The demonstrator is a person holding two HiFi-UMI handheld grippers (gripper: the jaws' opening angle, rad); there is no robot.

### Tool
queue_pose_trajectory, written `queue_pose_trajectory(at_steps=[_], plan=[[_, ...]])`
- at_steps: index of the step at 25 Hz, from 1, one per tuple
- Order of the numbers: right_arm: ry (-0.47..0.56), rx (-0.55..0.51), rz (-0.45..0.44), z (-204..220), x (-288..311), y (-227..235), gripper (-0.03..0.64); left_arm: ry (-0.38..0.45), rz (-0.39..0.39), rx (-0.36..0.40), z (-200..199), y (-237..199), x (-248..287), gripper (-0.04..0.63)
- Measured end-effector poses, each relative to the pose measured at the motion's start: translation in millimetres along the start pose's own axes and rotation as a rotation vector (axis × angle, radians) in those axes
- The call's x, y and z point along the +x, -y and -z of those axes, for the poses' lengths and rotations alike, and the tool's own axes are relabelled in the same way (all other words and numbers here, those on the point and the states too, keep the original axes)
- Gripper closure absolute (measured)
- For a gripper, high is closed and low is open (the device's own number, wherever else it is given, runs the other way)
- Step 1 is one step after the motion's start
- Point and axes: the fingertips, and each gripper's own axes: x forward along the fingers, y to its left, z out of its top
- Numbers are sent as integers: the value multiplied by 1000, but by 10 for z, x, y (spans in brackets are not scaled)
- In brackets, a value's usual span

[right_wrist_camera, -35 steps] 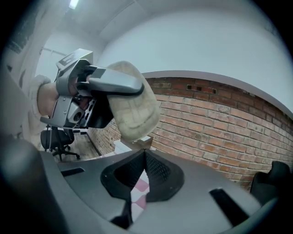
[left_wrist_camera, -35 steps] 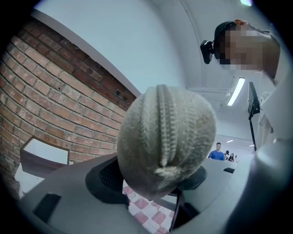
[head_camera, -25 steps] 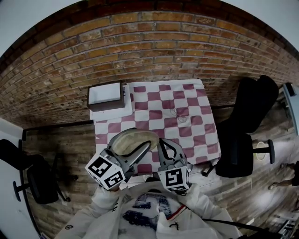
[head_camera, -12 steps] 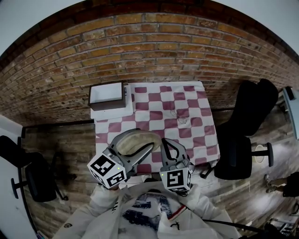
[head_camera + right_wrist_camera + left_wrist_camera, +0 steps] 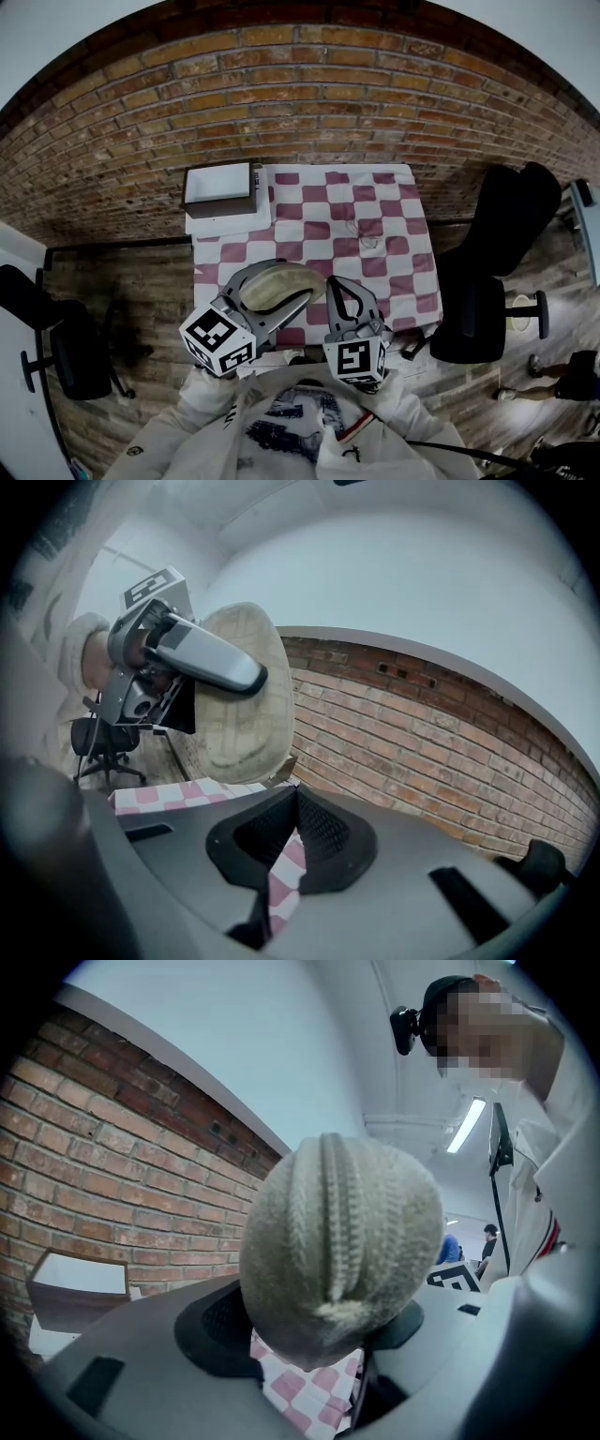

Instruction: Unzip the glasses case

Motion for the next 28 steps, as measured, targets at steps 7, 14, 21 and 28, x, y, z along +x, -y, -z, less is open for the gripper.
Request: queue_pose_trajectory(at_steps=[7,14,21,28], plan=[[1,-4,7,-3,-4,35,603,-17,14,-6,46,-10,37,311],[-13,-5,17,39,0,55,603,-49,32,20,107,10,73,311],[-19,-13,20,47,25,52,603,-80,46,45,143,4,97,311],[-22,-28,25,54,34,47,603,-119,54,74,215,4,118,311]])
